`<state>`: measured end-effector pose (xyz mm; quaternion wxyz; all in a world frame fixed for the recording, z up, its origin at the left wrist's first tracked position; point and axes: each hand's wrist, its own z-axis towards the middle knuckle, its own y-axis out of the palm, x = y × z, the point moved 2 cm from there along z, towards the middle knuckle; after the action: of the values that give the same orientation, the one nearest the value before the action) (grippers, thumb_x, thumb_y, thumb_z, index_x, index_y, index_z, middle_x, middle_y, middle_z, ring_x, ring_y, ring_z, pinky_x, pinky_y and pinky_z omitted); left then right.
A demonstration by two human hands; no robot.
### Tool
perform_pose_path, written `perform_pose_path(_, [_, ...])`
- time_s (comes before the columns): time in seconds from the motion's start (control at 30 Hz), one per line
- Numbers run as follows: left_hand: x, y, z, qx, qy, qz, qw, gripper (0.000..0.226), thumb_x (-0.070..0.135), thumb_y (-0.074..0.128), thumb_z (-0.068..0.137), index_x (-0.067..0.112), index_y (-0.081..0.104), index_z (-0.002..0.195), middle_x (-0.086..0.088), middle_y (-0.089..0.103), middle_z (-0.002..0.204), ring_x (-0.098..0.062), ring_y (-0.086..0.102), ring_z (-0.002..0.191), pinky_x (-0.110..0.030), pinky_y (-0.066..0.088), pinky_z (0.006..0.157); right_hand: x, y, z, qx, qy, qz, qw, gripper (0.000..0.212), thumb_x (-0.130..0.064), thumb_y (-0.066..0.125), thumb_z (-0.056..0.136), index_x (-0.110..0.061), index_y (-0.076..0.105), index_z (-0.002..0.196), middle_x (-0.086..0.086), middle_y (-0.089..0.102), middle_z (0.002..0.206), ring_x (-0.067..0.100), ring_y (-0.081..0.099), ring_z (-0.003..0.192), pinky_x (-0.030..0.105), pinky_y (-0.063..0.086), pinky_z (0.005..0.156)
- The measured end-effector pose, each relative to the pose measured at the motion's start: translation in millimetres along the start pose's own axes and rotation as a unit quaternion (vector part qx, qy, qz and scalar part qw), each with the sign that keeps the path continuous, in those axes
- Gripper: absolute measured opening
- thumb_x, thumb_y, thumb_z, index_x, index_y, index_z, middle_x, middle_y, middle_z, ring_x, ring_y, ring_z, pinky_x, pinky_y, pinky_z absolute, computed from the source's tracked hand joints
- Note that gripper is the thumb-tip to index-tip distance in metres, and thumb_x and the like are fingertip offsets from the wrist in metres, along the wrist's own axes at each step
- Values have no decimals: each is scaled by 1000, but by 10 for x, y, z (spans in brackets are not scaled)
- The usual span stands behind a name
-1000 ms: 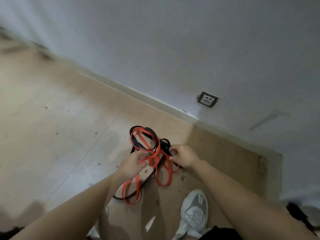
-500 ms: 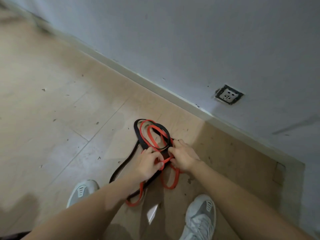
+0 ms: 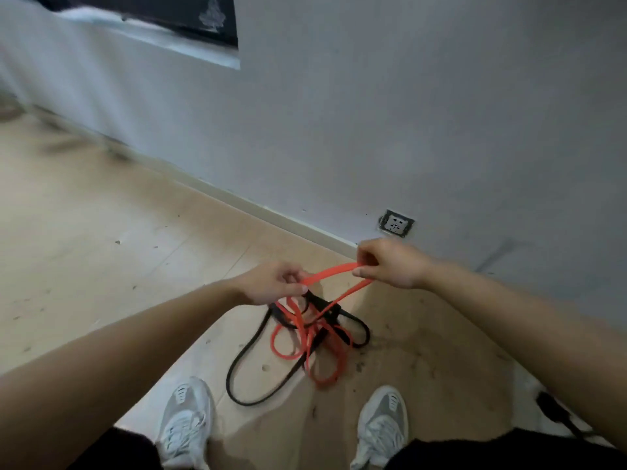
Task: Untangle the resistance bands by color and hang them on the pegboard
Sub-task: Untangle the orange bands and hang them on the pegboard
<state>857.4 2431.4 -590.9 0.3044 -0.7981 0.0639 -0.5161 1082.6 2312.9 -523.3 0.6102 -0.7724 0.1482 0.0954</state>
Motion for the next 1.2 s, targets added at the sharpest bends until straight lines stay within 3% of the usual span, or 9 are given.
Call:
perform_pose_path(0.2, [939, -488, -350, 39, 68, -21, 997, 12, 9, 66, 97, 1, 68, 106, -24, 67, 87, -24, 69, 84, -32, 59, 85, -413, -906, -462, 167, -1, 92, 982, 22, -34, 70, 92, -14, 64, 84, 5, 67, 74, 24, 61, 69, 38, 48, 66])
perform_pose_path(0.3, [1358, -764, -544, 88, 114, -49, 988, 15, 8, 66, 97, 0, 69, 109, -12, 68, 84, -19, 68, 81, -31, 59, 80, -561, -1352, -670, 284, -12, 116, 952, 24, -33, 72, 90, -11, 65, 82, 7, 66, 71, 16, 53, 62, 35, 45, 63])
perform_pose_path(0.43, [1755, -1015, -726, 135, 152, -80, 976, 21, 13, 64, 98, 7, 70, 117, -7, 72, 90, -15, 71, 86, -28, 60, 86, -719, -1691, -872, 401, -11, 158, 902, 22, -30, 76, 85, -22, 60, 73, -9, 54, 62, 4, 45, 55, 24, 38, 55])
perform_pose_path(0.63, [1830, -1052, -622, 245, 189, -166, 936, 16, 7, 68, 95, 9, 72, 110, -3, 69, 86, -16, 67, 84, -29, 58, 86, -721, -1507, -891, 433, 35, 283, 855, 20, -31, 71, 90, -18, 64, 77, 2, 63, 67, 9, 54, 58, 28, 46, 55])
perform_pose_path(0.8, [1635, -654, -390, 118, 128, -114, 978, 58, 20, 77, 88, 16, 54, 140, -1, 66, 123, -18, 73, 100, -35, 60, 91, -996, -1504, -848, 408, -42, 448, 794, 13, -10, 60, 99, -10, 56, 87, 13, 63, 81, 17, 65, 72, 35, 60, 62])
perform_pose_path(0.87, [1622, -430, -273, 58, 125, -102, 985, 73, 29, 81, 84, 24, 46, 147, 7, 61, 133, -15, 72, 106, -32, 59, 94, -1140, -1642, -824, 433, -86, 503, 743, 11, -7, 56, 100, -7, 54, 90, 18, 61, 86, 22, 65, 77, 35, 61, 65])
perform_pose_path(0.97, [1643, -157, -132, -8, 120, -105, 987, 47, 24, 79, 87, 22, 60, 130, 3, 69, 124, -7, 70, 105, -16, 55, 87, -1138, -1753, -810, 478, -101, 561, 669, 13, -6, 55, 101, -5, 53, 88, 14, 59, 82, 19, 64, 71, 36, 60, 66])
perform_pose_path(1.07, [1501, 18, -52, -47, 109, -105, 987, 20, 19, 75, 91, 14, 67, 108, -14, 72, 117, -22, 69, 112, -33, 54, 99, -892, -1798, -842, 522, -72, 587, 614, 16, -7, 55, 101, -7, 52, 85, 13, 56, 80, 18, 62, 66, 35, 60, 64])
perform_pose_path(1.2, [1015, 66, -39, -128, 26, -52, 990, 11, 19, 60, 102, 13, 60, 111, -17, 70, 118, -22, 69, 109, -38, 53, 103, -475, -1839, -935, 576, -34, 605, 548, 18, -9, 55, 101, -8, 51, 84, 14, 56, 81, 20, 60, 65, 37, 60, 66])
